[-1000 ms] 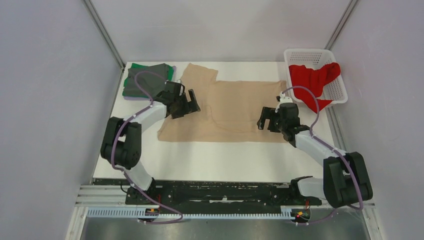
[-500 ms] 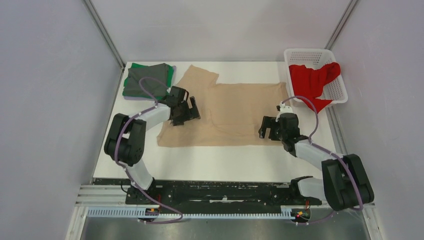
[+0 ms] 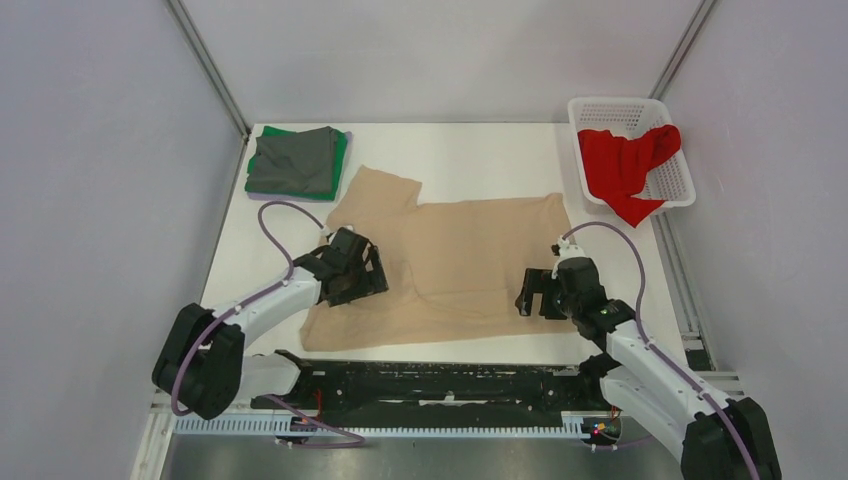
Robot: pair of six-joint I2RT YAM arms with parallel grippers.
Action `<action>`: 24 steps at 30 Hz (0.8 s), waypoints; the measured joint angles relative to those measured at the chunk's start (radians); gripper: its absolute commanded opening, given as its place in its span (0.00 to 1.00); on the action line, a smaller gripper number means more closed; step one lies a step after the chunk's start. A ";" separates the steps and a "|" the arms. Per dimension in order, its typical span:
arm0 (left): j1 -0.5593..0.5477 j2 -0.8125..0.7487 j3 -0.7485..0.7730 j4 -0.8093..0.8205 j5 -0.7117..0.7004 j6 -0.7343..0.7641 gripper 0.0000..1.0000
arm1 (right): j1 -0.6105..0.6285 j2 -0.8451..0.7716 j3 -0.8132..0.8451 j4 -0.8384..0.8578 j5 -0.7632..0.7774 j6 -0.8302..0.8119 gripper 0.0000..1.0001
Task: Fold and stack the t-shirts
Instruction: Fold the flattened tshirt in 1/3 of the way
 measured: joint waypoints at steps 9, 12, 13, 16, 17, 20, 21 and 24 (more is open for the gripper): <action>0.005 -0.068 -0.035 -0.059 -0.082 -0.008 1.00 | 0.121 -0.104 0.033 -0.246 -0.002 0.056 0.98; 0.005 -0.068 -0.037 -0.067 -0.082 -0.008 1.00 | 0.135 -0.134 0.042 -0.318 -0.002 0.065 0.98; 0.005 -0.070 -0.041 -0.071 -0.082 -0.009 1.00 | 0.135 -0.140 0.043 -0.333 -0.003 0.068 0.98; 0.005 -0.090 -0.063 -0.085 -0.087 -0.008 1.00 | 0.136 -0.161 0.047 -0.363 -0.019 0.069 0.98; 0.005 -0.102 -0.068 -0.090 -0.087 -0.008 1.00 | 0.136 -0.173 0.047 -0.370 -0.019 0.069 0.98; 0.005 -0.143 -0.068 -0.101 -0.087 -0.008 1.00 | 0.136 -0.222 0.060 -0.393 0.013 0.069 0.98; 0.005 -0.157 -0.066 -0.103 -0.086 -0.008 1.00 | 0.136 -0.244 0.077 -0.397 0.040 0.070 0.98; 0.005 -0.194 -0.042 -0.114 -0.084 -0.008 1.00 | 0.136 -0.301 0.142 -0.367 0.129 0.070 0.98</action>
